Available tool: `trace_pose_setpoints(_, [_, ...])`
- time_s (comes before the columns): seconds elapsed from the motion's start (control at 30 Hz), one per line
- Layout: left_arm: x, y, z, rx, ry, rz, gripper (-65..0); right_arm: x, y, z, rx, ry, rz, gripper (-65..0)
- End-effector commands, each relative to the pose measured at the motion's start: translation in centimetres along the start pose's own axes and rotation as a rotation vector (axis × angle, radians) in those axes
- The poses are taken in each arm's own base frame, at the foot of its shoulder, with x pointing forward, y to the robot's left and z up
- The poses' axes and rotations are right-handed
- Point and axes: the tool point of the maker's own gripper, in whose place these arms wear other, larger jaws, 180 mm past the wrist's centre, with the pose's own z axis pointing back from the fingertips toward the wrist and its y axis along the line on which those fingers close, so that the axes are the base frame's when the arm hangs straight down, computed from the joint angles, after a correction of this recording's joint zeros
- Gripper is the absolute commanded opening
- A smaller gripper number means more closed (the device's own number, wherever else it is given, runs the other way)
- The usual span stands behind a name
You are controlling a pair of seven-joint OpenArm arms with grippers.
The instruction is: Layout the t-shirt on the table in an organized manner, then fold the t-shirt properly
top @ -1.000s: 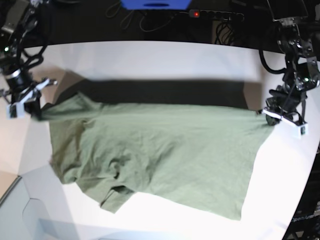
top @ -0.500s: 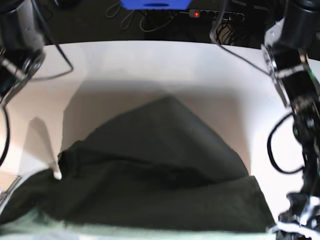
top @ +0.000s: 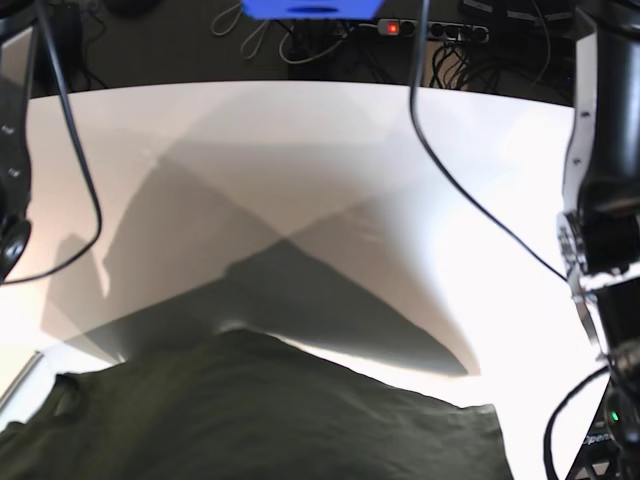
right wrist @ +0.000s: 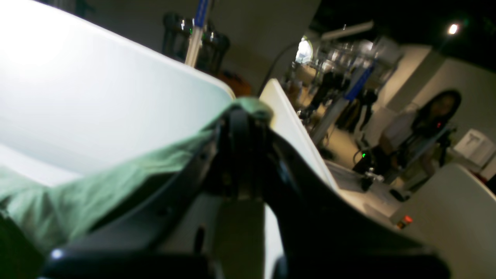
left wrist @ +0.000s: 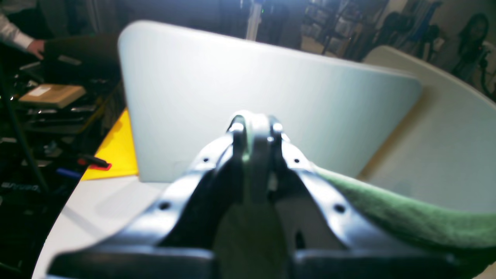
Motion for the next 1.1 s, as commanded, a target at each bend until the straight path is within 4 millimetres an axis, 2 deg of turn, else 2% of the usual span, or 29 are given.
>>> trace_pose_setpoints(0.0, [2.8,0.2,0.3,0.01,-0.066,-0.007,-64.8,2.6,-1.4,0.1,-0.027,-0.066,0.01,-65.0])
trace_pose_setpoints(0.1, [2.8,0.7,0.0,0.018,-0.06,0.004,-64.8,2.7,-1.5,-1.1,-0.008,-0.068,-0.009,-65.0])
trace_pose_setpoints(0.2, [2.6,1.0,0.1,0.023,-0.056,0.006,-64.8,2.6,-1.6,-1.5,-0.004,-0.071,-0.023,-65.0])
trace_pose_setpoints(0.3, [0.7,2.1,0.3,0.036,-0.024,0.034,-64.8,2.8,-1.7,-1.3,-0.008,-0.076,-0.019,-65.0])
trace_pose_setpoints(0.37, [0.1,2.7,1.1,0.047,-0.03,0.049,-64.8,2.1,-1.3,-1.0,-0.005,-0.065,-0.012,-65.0])
trace_pose_setpoints(0.43, [-2.1,3.1,1.8,0.053,0.016,0.06,-64.8,1.0,-1.2,-0.2,-0.01,-0.044,0.022,-65.0])
trace_pose_setpoints(0.5, [-4.2,3.1,2.7,0.054,0.053,0.065,-64.8,-0.2,0.0,0.4,0.003,-0.025,0.051,-65.0])
trace_pose_setpoints(0.63, [-8.6,1.9,4.4,0.035,0.117,0.094,-64.8,-3.7,1.2,2.6,-0.001,0.037,0.072,-65.0])
trace_pose_setpoints(0.7, [-10.0,1.2,5.2,0.023,0.139,0.092,-64.8,-5.4,1.4,4.0,-0.011,0.071,0.079,-65.0])
trace_pose_setpoints(0.83, [-12.9,1.2,7.0,0.033,0.194,0.129,-64.8,-8.2,2.4,6.3,-0.015,0.121,0.084,-65.0])
trace_pose_setpoints(1.0, [-16.8,1.1,9.9,0.02,0.286,0.203,-64.8,-11.6,3.4,10.6,-0.031,0.194,0.116,-65.0])
trace_pose_setpoints(1.07, [-18.5,0.8,11.2,0.006,0.324,0.239,-64.8,-13.0,4.5,11.9,-0.012,0.221,0.119,-65.0])
